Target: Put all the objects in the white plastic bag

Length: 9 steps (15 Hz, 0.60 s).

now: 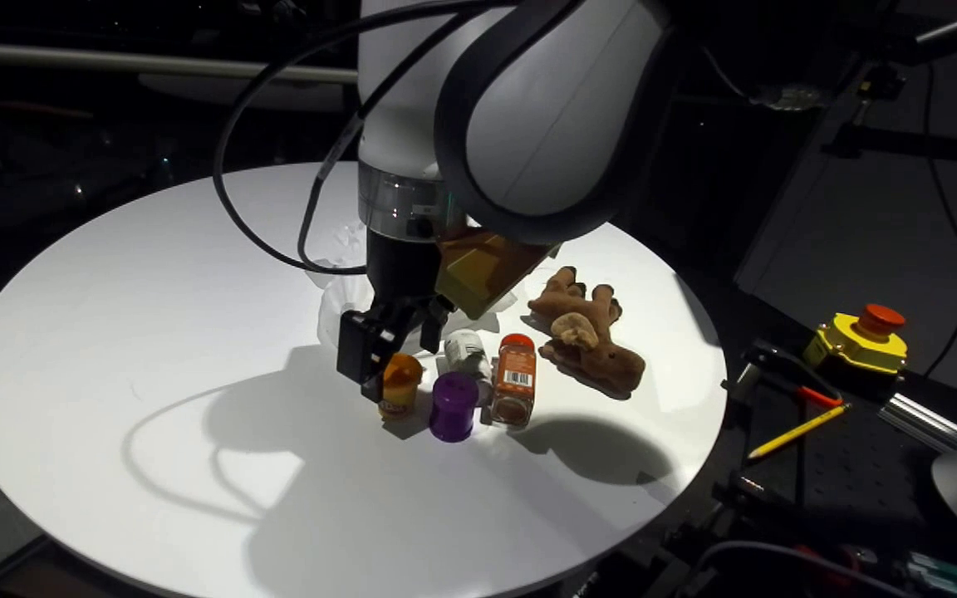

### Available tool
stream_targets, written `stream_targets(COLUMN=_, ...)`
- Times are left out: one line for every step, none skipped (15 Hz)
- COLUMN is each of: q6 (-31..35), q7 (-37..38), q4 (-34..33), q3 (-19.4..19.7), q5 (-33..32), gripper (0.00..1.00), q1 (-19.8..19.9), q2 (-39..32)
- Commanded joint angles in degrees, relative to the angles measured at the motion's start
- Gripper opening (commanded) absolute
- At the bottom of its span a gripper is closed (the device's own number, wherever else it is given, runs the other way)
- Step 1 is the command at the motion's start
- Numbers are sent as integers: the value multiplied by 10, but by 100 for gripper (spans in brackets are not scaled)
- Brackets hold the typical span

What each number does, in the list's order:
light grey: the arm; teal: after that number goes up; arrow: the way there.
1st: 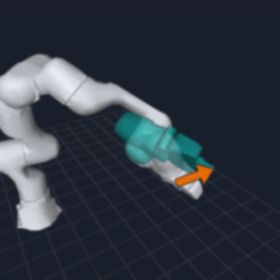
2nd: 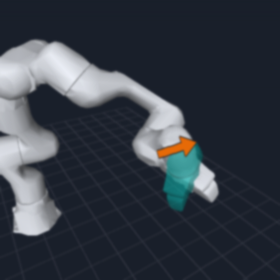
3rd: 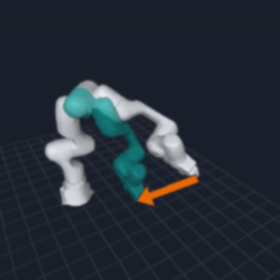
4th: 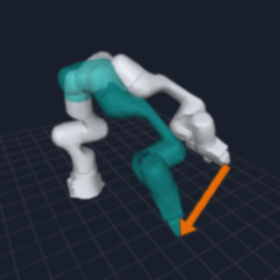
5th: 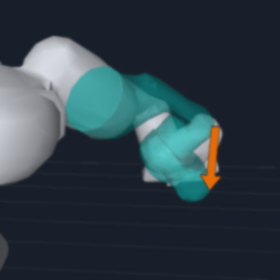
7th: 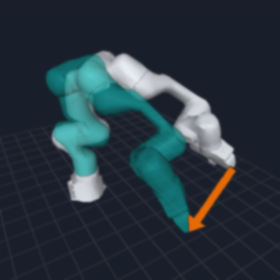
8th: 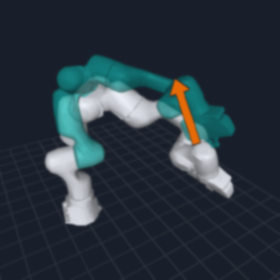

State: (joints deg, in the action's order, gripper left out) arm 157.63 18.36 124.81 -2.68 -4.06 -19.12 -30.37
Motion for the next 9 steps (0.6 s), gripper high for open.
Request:
stream_targets(q6=-17, q7=-12, q4=-26, q3=2, q5=-2, gripper=75, q1=-2, q2=-16)
stream_targets(q6=-16, q7=-13, q4=-24, q3=2, q5=-1, gripper=68, q1=-2, q2=-13)
stream_targets(q6=-15, q7=-13, q4=-19, q3=3, q5=-2, gripper=58, q1=-3, q2=-8)
stream_targets(q6=-14, q7=-13, q4=-12, q3=2, q5=-2, gripper=51, q1=-4, q2=-1)
stream_targets(q6=-13, q7=-9, q4=-6, q3=4, q5=-5, gripper=42, q1=-8, q2=9)
stream_targets(q6=-13, q7=-2, q4=-1, q3=9, q5=-9, gripper=35, q1=-16, q2=18)
stream_targets(q6=-14, q7=4, q4=4, q3=11, q5=-12, gripper=29, q1=-22, q2=27)
stream_targets(q6=-22, q7=12, q4=8, q3=15, q5=-16, gripper=27, q1=-30, q2=41)
stream_targets(q6=-29, q7=22, q4=10, q3=21, q5=-24, gripper=26, q1=-41, q2=54)
